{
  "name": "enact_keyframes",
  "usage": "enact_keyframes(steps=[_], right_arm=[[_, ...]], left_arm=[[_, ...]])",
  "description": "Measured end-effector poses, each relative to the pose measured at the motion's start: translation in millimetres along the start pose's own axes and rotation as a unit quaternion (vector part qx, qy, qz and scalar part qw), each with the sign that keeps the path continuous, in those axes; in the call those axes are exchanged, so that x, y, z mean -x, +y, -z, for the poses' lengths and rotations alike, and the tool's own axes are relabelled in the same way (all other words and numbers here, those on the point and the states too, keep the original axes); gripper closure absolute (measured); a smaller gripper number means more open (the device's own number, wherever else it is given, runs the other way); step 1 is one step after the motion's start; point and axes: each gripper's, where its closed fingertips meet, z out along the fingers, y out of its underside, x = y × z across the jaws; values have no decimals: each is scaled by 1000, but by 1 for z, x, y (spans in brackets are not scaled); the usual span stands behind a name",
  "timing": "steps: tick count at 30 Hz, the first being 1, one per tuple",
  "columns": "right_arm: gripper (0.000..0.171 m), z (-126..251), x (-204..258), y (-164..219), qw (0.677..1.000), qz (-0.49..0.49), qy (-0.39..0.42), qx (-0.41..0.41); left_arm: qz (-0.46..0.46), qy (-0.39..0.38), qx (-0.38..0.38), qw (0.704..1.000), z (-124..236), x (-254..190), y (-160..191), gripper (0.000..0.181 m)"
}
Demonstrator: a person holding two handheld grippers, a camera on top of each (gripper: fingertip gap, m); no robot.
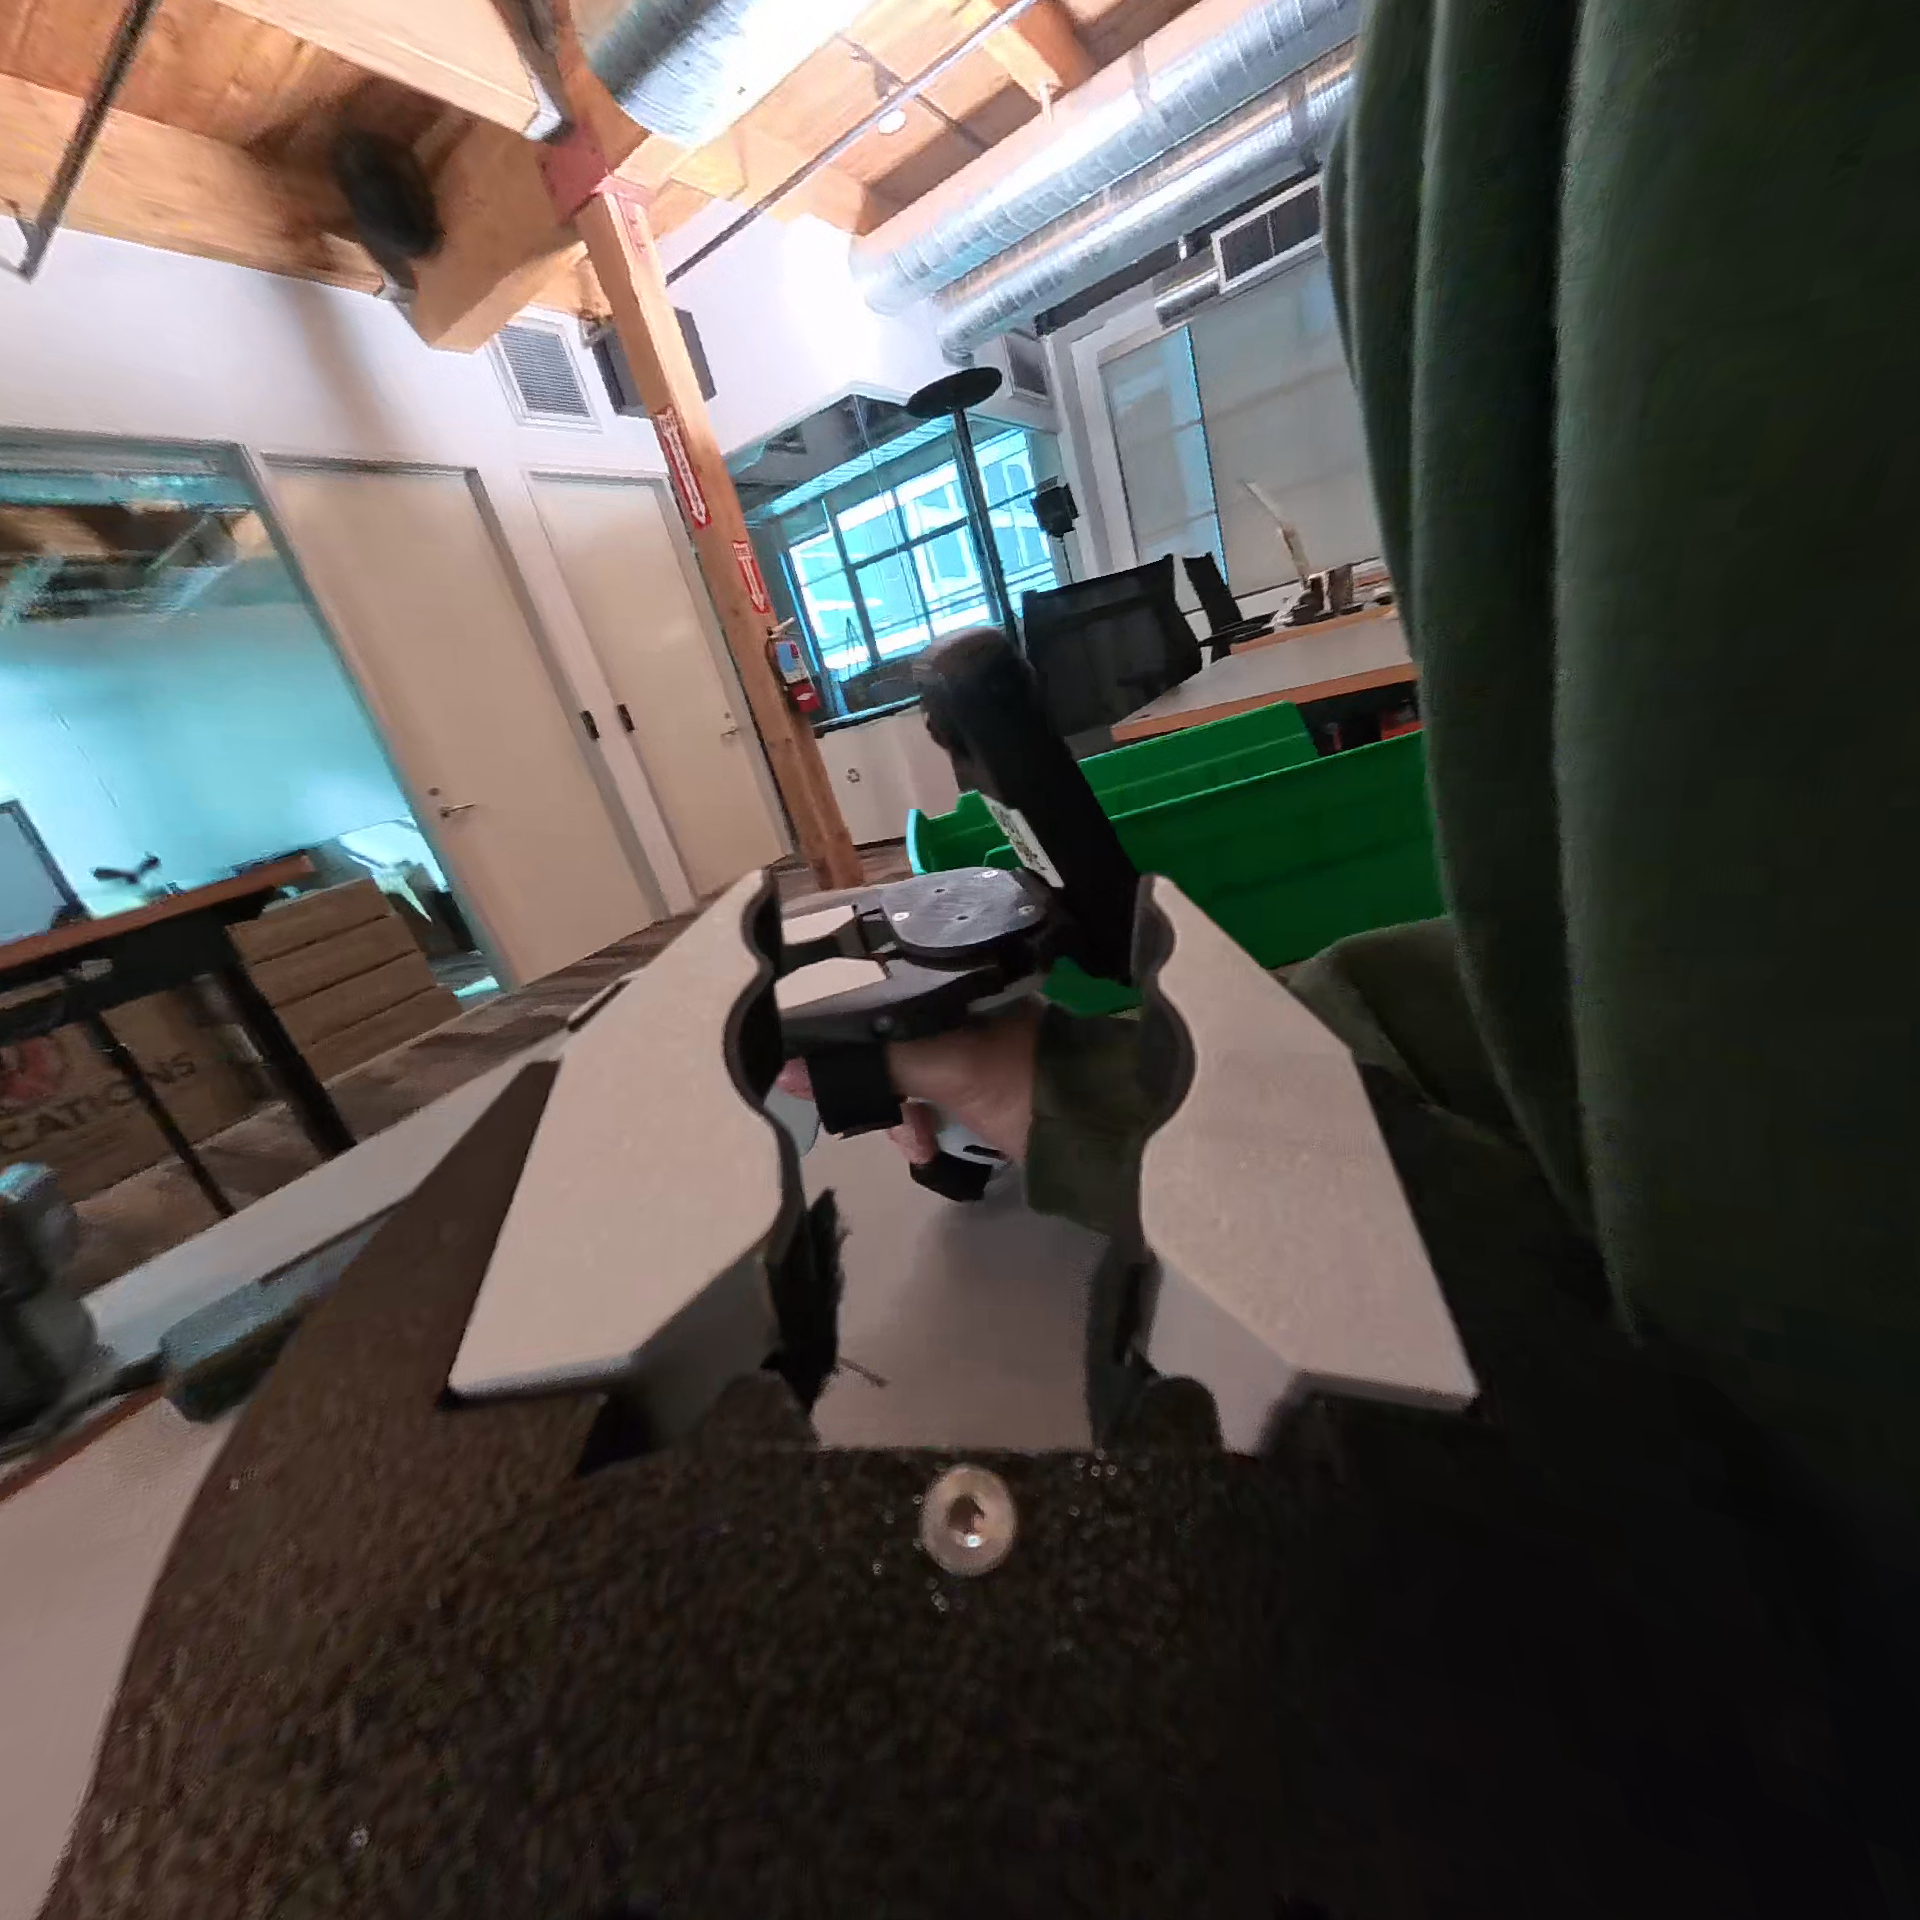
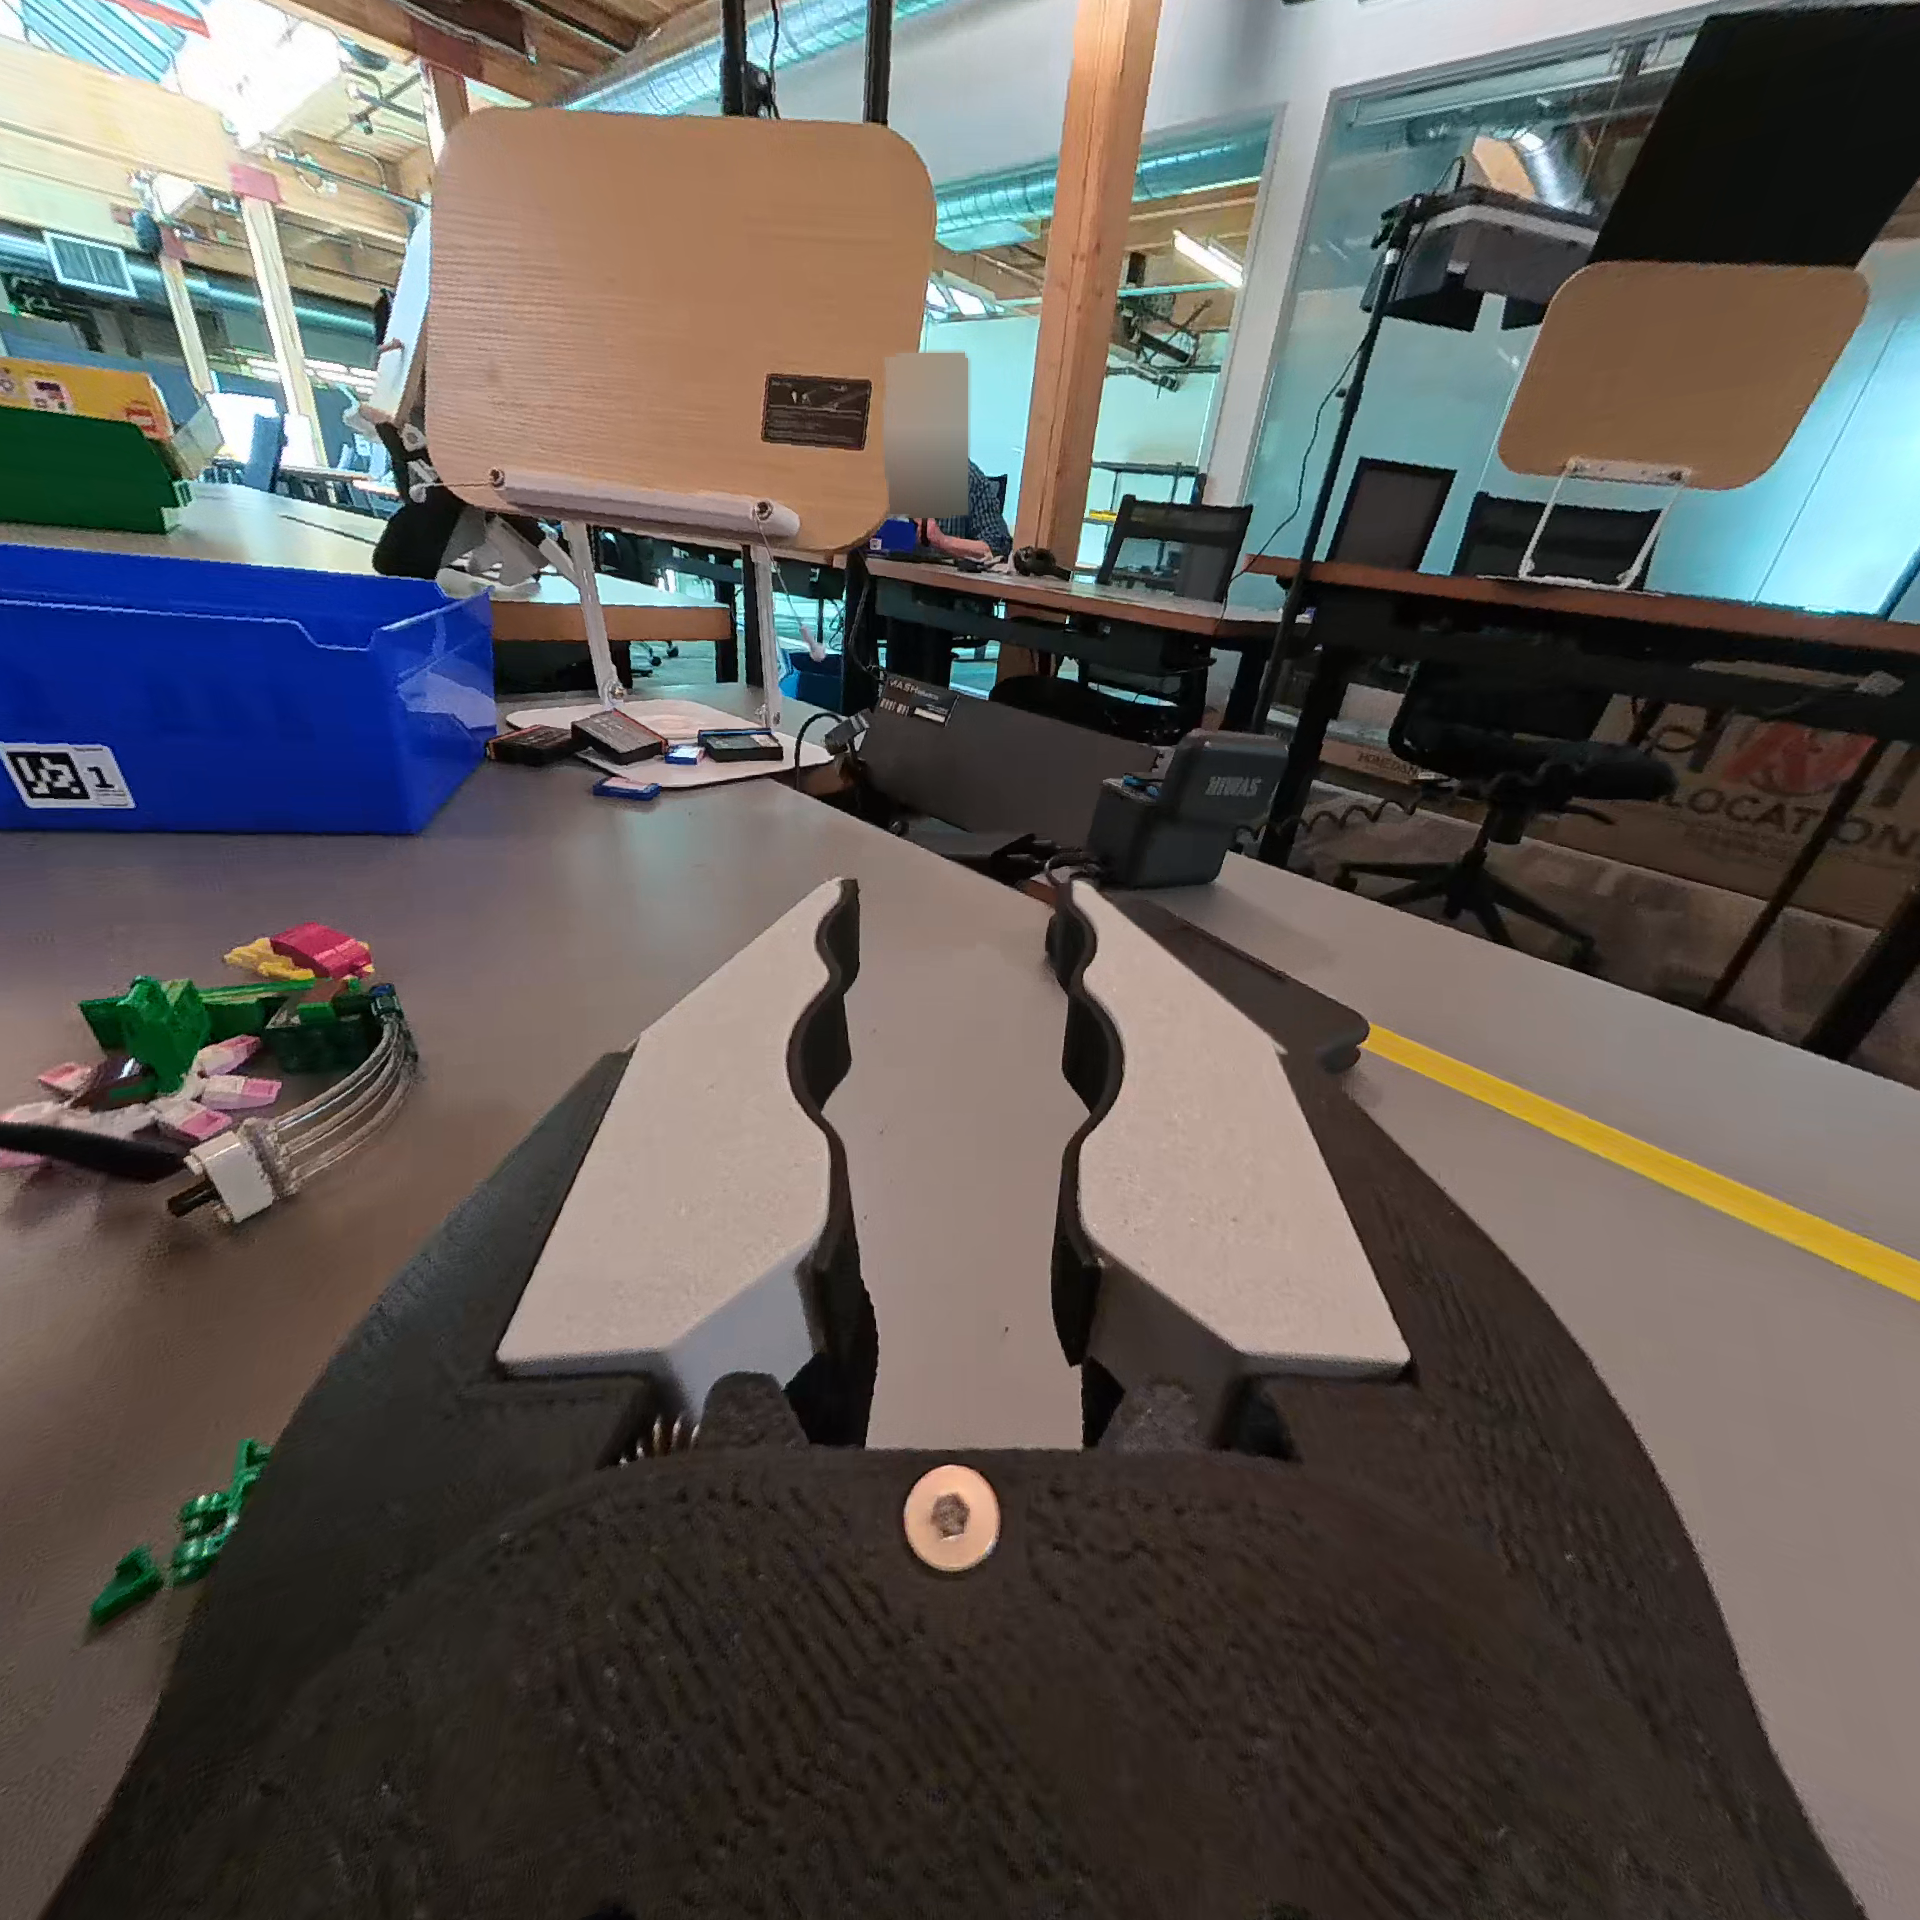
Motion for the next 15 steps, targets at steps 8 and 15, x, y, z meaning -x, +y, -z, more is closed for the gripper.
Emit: enact_keyframes(steps=[8, 15], right_arm=[[137, 8, 3, 0, 1000, 5, 7, 10], [142, 10, 10, 2, 997, 66, 17, 29]], left_arm=[[39, -20, -1, 999, 2, 11, 2, 111], [-62, -29, -21, 997, 4, -7, -16, 111]])
